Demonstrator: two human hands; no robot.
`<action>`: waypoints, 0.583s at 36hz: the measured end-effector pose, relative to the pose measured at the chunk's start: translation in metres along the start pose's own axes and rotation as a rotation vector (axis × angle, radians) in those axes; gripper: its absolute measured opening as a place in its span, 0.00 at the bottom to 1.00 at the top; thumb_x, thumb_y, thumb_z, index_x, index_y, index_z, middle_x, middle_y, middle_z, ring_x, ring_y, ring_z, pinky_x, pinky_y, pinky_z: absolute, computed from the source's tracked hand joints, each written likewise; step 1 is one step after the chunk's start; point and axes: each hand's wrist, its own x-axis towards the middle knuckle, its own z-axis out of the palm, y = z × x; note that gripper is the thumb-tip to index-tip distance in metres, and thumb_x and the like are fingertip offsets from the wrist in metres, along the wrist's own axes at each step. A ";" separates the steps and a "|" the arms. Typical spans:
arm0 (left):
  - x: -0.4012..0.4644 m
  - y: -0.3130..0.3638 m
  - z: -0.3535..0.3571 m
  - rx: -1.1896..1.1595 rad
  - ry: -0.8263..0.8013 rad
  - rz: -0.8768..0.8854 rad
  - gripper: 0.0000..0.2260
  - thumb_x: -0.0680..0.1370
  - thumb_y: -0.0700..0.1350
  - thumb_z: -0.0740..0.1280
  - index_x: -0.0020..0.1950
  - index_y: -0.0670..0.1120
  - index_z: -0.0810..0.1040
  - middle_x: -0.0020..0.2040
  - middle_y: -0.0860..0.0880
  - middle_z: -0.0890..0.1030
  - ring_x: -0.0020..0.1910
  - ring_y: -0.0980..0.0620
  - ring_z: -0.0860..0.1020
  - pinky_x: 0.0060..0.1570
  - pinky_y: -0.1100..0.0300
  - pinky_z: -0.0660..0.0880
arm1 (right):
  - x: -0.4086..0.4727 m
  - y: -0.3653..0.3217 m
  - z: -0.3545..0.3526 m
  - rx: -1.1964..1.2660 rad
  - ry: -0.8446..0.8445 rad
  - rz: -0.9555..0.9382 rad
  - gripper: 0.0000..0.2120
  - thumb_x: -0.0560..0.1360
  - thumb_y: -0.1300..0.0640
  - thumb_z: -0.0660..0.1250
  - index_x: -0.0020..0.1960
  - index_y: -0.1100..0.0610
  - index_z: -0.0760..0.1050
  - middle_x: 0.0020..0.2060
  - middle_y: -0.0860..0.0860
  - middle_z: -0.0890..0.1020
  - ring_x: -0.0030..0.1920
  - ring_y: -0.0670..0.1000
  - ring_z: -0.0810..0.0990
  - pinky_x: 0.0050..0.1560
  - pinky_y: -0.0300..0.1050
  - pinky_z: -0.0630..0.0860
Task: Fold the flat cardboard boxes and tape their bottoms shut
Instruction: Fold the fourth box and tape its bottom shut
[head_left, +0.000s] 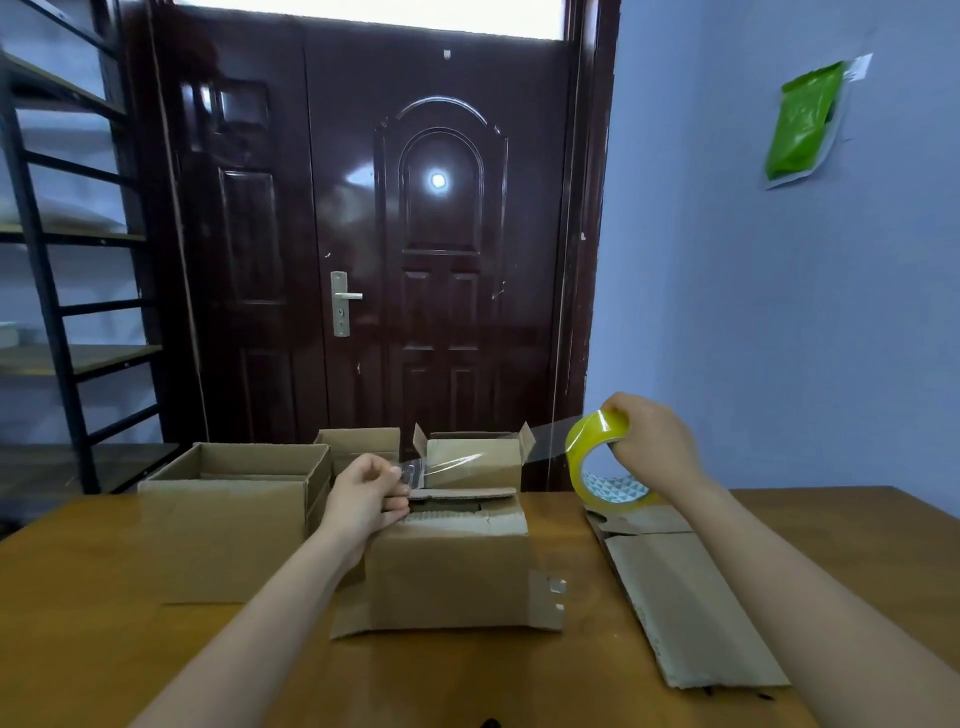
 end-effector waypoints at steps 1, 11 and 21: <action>0.000 0.000 0.002 0.034 0.007 0.002 0.06 0.81 0.41 0.62 0.45 0.40 0.73 0.44 0.38 0.80 0.37 0.49 0.78 0.36 0.61 0.79 | 0.000 -0.001 0.000 0.005 -0.002 0.004 0.09 0.72 0.65 0.64 0.50 0.55 0.76 0.43 0.51 0.80 0.40 0.51 0.73 0.30 0.38 0.62; 0.009 0.003 0.010 0.289 0.015 -0.007 0.08 0.83 0.41 0.56 0.57 0.37 0.69 0.40 0.38 0.80 0.33 0.49 0.76 0.32 0.58 0.77 | -0.003 0.004 0.012 -0.020 -0.050 0.023 0.10 0.72 0.65 0.64 0.50 0.54 0.76 0.43 0.51 0.80 0.39 0.51 0.72 0.30 0.38 0.62; 0.020 -0.003 -0.010 0.020 -0.076 -0.165 0.10 0.81 0.39 0.58 0.58 0.34 0.71 0.40 0.36 0.84 0.40 0.45 0.84 0.35 0.59 0.82 | -0.012 0.005 0.032 -0.064 -0.154 -0.027 0.09 0.72 0.63 0.64 0.51 0.54 0.75 0.42 0.48 0.77 0.41 0.49 0.74 0.34 0.41 0.65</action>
